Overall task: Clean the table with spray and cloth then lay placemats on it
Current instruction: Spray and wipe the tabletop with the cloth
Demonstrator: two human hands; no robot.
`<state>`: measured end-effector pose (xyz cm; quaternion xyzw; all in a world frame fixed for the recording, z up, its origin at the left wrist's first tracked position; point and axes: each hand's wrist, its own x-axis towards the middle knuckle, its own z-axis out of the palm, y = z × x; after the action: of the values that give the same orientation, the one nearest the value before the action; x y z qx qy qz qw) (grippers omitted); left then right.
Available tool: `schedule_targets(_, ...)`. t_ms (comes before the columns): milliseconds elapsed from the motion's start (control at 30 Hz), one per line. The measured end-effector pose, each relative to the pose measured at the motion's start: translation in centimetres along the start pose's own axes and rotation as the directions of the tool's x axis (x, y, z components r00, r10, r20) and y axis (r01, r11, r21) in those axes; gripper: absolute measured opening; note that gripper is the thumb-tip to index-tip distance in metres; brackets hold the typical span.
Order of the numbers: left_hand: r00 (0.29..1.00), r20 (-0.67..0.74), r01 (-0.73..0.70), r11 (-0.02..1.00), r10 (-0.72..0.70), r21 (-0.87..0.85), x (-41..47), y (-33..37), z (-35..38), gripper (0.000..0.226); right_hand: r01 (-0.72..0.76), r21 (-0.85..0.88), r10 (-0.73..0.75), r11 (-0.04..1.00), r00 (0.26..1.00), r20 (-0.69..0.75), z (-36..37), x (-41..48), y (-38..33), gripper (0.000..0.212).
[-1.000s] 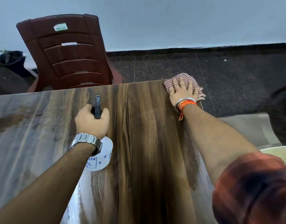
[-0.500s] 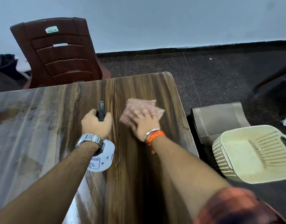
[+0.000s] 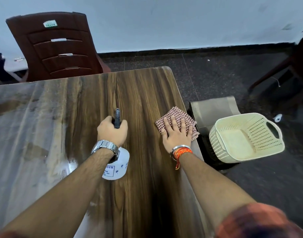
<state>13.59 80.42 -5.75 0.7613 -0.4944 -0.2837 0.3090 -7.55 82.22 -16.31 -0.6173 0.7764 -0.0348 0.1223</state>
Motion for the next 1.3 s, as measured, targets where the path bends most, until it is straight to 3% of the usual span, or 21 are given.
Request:
schedule_targets(267, 0.999, 0.012, 0.045, 0.999, -0.045, -0.003, -7.6, -3.6, -1.5, 0.028, -0.082, 0.025, 0.082, 0.996, 0.997, 0.007, 1.1, -9.7, 2.6, 0.054)
schedule_targets(800, 0.984, -0.037, 0.178, 0.982, -0.176, 0.055, -25.9, -10.2, -6.2, 0.026, -0.007, 0.002, 0.007, 1.000, 0.999, 0.043, 3.3, -26.5, 4.7, 0.053)
schedule_targets(1100, 0.950, 0.004, 0.312, 0.950, -0.312, 0.015, -27.3, -13.7, -11.2, 0.023, -0.037, -0.015, 0.038, 0.999, 0.998, 0.052, 4.3, -29.0, 2.2, 0.053)
schedule_targets(1300, 0.934, 0.056, 0.344, 0.930, -0.353, 0.131, -27.0, -17.9, -15.5, 0.030, -0.052, -0.017, 0.053, 0.998, 0.995, 0.082, 5.4, -29.7, -2.1, 0.053)
